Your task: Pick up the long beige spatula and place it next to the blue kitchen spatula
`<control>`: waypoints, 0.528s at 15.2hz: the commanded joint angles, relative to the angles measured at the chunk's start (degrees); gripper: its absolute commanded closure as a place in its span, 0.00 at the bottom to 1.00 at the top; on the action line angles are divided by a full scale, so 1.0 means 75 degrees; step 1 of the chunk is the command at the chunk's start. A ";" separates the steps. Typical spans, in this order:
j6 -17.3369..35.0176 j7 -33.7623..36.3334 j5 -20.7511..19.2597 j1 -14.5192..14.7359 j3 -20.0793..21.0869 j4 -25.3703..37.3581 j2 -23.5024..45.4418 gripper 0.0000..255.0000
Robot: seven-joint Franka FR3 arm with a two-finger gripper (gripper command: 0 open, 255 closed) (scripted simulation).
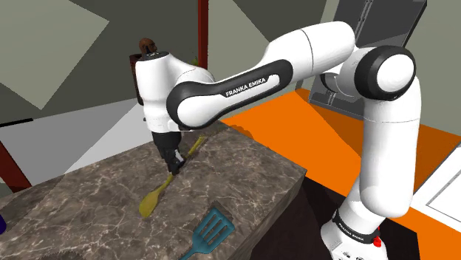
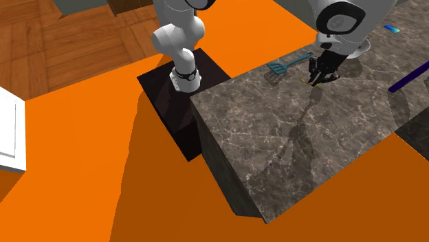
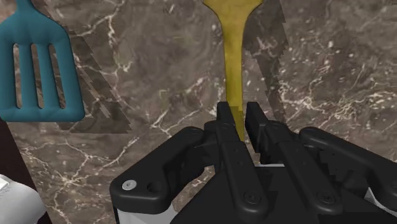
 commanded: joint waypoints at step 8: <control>0.0695 0.0263 -0.0309 0.0130 -0.0137 -0.0416 0.0380 1.00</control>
